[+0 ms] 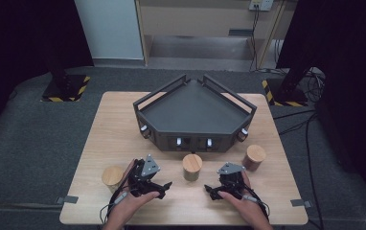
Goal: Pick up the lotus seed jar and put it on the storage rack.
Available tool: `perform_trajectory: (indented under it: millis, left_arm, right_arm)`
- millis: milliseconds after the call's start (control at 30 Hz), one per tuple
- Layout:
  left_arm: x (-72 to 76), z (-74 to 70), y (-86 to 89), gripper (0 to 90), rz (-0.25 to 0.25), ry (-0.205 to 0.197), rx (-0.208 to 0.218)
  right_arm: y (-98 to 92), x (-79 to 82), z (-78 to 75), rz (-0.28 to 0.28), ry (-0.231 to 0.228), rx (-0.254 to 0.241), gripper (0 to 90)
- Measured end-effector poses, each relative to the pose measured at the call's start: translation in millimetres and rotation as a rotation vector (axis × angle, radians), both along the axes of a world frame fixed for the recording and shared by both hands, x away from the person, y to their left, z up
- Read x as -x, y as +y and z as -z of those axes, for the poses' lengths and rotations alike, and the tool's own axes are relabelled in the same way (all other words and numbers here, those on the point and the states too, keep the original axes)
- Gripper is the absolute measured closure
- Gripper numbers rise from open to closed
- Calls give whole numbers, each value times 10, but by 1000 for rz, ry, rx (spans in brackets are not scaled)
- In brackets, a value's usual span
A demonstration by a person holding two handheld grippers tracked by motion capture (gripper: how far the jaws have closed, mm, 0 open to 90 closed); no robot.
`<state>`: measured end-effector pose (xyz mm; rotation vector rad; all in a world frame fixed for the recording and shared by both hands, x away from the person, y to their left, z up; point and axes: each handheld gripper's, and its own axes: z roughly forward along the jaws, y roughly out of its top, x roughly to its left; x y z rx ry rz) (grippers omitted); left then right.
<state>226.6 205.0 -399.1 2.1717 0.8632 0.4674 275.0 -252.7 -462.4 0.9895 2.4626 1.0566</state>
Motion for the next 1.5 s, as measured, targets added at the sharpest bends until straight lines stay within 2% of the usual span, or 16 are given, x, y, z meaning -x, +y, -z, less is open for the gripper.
perform_trajectory:
  millis: [467,1200,1500]
  left_arm:
    - [54,-103,78,20,-7,-25,8]
    - [135,-154,239,17,-28,-37,7]
    - [171,-154,353,16,-56,-42,15]
  right_arm:
    - [0,0,0,0,0,0,6]
    - [0,0,0,0,0,0,6]
    - [3,6,1,3,-1,0,6]
